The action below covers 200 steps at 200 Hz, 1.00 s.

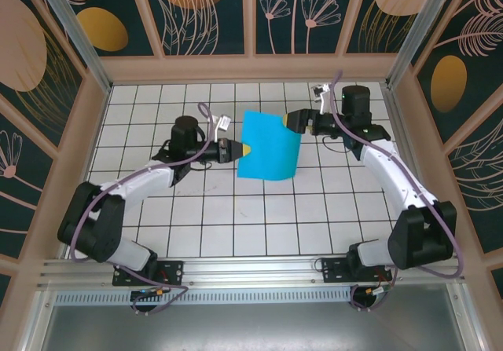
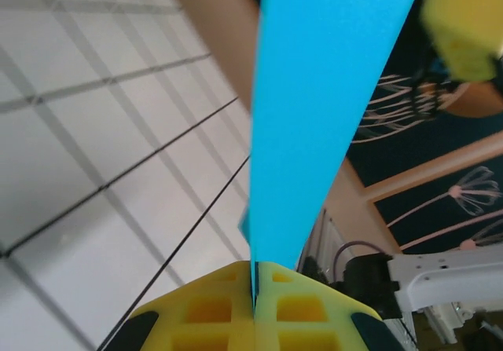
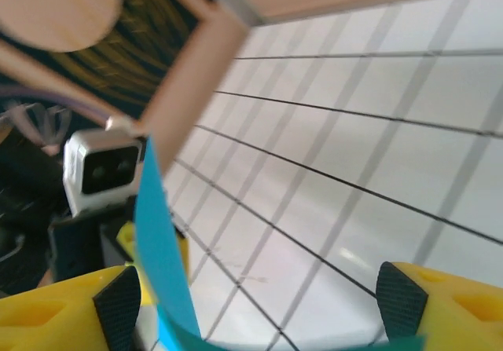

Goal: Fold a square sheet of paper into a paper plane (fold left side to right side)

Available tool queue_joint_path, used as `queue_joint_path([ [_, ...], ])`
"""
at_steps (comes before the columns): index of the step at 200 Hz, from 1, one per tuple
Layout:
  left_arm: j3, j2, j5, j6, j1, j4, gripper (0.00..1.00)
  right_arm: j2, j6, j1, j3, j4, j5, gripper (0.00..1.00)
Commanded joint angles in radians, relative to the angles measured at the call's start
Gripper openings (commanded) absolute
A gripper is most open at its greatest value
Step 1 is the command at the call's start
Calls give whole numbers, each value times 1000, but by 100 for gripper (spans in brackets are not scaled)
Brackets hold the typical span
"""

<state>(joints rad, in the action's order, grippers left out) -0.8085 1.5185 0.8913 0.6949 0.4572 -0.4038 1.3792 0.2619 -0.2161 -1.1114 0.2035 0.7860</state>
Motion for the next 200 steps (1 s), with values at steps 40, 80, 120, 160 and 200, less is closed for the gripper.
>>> queue_joint_path([
  [40, 74, 141, -179, -25, -6, 177, 0, 101, 88, -15, 140, 1, -197, 87],
  [80, 57, 174, -264, -102, -8, 307, 0, 175, 128, -92, 175, -54, -199, 74],
  [120, 25, 161, -340, -165, -8, 410, 2, 259, 219, -155, 197, -166, -198, 56],
  [160, 10, 158, -337, -164, -8, 427, 2, 365, 223, -204, 153, -136, -229, 52],
  [200, 19, 137, -349, -158, -8, 434, 3, 419, 218, -226, 134, -120, -253, 51],
])
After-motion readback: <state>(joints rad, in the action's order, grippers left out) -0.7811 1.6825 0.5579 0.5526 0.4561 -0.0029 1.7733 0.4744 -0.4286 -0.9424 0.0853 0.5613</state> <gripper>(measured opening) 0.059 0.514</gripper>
